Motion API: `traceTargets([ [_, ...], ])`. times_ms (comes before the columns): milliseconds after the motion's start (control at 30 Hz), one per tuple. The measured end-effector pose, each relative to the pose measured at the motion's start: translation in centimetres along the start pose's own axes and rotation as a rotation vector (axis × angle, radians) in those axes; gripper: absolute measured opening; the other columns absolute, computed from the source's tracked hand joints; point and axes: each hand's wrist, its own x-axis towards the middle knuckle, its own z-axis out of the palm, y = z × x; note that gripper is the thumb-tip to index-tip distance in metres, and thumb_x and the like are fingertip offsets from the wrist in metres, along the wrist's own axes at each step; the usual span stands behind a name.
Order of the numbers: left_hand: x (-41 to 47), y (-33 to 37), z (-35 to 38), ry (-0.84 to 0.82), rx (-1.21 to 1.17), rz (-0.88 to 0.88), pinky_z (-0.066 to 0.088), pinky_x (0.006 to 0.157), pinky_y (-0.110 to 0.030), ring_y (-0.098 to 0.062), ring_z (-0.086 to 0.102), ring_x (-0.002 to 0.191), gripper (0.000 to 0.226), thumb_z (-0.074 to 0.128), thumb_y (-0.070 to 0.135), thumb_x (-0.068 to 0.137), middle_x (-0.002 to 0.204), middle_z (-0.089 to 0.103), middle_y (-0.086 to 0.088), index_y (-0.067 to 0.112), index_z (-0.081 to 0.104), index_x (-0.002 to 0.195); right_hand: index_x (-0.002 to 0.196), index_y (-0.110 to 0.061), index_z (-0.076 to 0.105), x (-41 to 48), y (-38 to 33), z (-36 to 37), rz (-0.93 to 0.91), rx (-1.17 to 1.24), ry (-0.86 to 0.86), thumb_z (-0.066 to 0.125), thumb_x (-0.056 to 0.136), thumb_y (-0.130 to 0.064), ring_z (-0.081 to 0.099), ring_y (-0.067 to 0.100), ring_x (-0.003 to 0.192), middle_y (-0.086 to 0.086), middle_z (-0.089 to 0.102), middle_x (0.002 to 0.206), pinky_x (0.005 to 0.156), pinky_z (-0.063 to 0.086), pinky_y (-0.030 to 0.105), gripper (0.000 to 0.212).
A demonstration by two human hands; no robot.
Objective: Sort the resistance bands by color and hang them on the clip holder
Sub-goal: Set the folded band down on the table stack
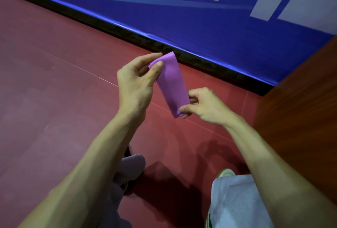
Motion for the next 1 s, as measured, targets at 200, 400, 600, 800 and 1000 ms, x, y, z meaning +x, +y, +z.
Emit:
traceTargets([
  [200, -0.6, 0.6, 0.1, -0.075, 0.045, 0.092, 0.051, 0.076, -0.020, -0.001, 0.066, 0.079, 0.021, 0.068, 0.001, 0.084, 0.087, 0.071, 0.007, 0.018, 0.070, 0.096, 0.096, -0.018, 0.066, -0.5, 0.3, -0.3, -0.070, -0.085, 0.046, 0.081, 0.074, -0.022, 0.068, 0.014, 0.089, 0.000, 0.072, 0.094, 0.084, 0.054, 0.038, 0.026],
  [400, -3.5, 2.3, -0.2, -0.292, 0.104, 0.106, 0.051, 0.070, -0.028, -0.011, 0.062, 0.071, 0.027, 0.071, 0.003, 0.082, 0.077, 0.070, 0.001, 0.023, 0.063, 0.098, 0.108, -0.018, 0.063, -4.8, -4.9, -2.1, -0.265, 0.197, 0.284, 0.062, 0.085, -0.027, 0.061, 0.000, 0.089, -0.005, 0.067, 0.102, 0.082, 0.048, 0.023, 0.025],
  [600, -5.8, 10.0, 0.2, -0.426, 0.054, 0.157, 0.051, 0.068, -0.019, -0.009, 0.064, 0.070, 0.036, 0.072, 0.002, 0.081, 0.070, 0.071, 0.004, 0.018, 0.050, 0.103, 0.085, -0.018, 0.072, -10.3, -12.7, -6.2, -0.361, 0.002, 0.345, 0.072, 0.084, -0.016, 0.060, 0.001, 0.069, -0.006, 0.070, 0.077, 0.068, 0.047, 0.017, 0.003],
  [800, -9.1, 18.5, 0.8, -0.459, 0.051, 0.251, 0.051, 0.072, -0.032, -0.016, 0.064, 0.074, 0.033, 0.070, 0.013, 0.085, 0.075, 0.069, 0.000, 0.019, 0.049, 0.110, 0.076, -0.022, 0.075, -16.7, -20.6, -10.1, -0.451, -0.238, 0.538, 0.078, 0.077, -0.019, 0.059, -0.004, 0.063, -0.016, 0.067, 0.065, 0.063, 0.041, 0.009, 0.004],
  [1000, -12.9, 25.1, 2.3, -0.577, 0.213, 0.405, 0.048, 0.089, -0.036, -0.013, 0.059, 0.097, 0.023, 0.046, 0.026, 0.099, 0.110, 0.063, -0.003, 0.018, 0.050, 0.120, 0.077, -0.020, 0.074, -23.5, -28.0, -13.5, -0.539, -0.321, 0.724, 0.076, 0.079, -0.017, 0.055, -0.010, 0.057, -0.017, 0.062, 0.064, 0.058, 0.038, 0.005, 0.004],
])
